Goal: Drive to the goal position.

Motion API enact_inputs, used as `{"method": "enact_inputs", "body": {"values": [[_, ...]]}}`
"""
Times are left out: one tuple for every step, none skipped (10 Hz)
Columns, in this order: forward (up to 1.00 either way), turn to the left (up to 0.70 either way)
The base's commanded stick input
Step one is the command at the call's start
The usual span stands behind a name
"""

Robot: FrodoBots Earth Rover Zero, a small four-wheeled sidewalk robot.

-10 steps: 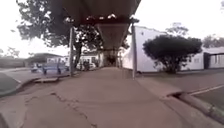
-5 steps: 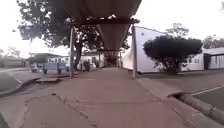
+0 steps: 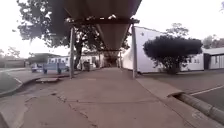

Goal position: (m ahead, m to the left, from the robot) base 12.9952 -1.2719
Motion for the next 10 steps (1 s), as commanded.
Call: {"method": "enact_inputs", "body": {"values": [[0.85, 0.00], [0.85, 0.00], [0.85, 0.00], [0.85, 0.00], [0.85, 0.00], [0.85, 0.00], [0.85, 0.00], [0.85, 0.00], [0.85, 0.00], [0.85, 0.00]]}}
